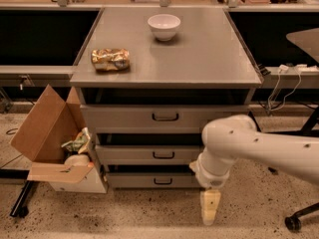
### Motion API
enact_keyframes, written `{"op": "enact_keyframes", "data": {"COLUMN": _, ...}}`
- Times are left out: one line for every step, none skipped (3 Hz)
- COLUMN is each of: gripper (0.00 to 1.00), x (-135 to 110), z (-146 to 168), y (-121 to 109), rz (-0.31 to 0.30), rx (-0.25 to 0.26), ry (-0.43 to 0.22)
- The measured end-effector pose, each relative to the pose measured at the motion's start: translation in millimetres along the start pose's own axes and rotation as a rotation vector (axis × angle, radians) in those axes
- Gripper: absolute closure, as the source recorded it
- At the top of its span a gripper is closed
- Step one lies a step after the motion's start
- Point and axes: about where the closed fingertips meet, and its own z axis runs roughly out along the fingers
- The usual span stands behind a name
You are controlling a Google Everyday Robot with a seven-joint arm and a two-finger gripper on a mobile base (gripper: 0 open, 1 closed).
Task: Open bottom drawer
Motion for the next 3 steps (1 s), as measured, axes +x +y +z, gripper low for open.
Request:
{"op": "enact_keyframes", "data": {"gripper": 0.00, "x": 2.5, "z": 71.4, "y": 2.9, "rz": -0.004, "rx": -0.055, "ry": -0.037}}
{"op": "enact_keyframes", "data": {"gripper": 0.00, "x": 4.2, "z": 77.4, "y": 0.4, "rz": -0.006, "rx": -0.058, "ry": -0.037}}
{"op": "enact_keyframes", "data": {"gripper": 0.00, "x": 21.3, "z": 132.7, "y": -24.5, "rz": -0.024, "rx": -0.076, "ry": -0.043}}
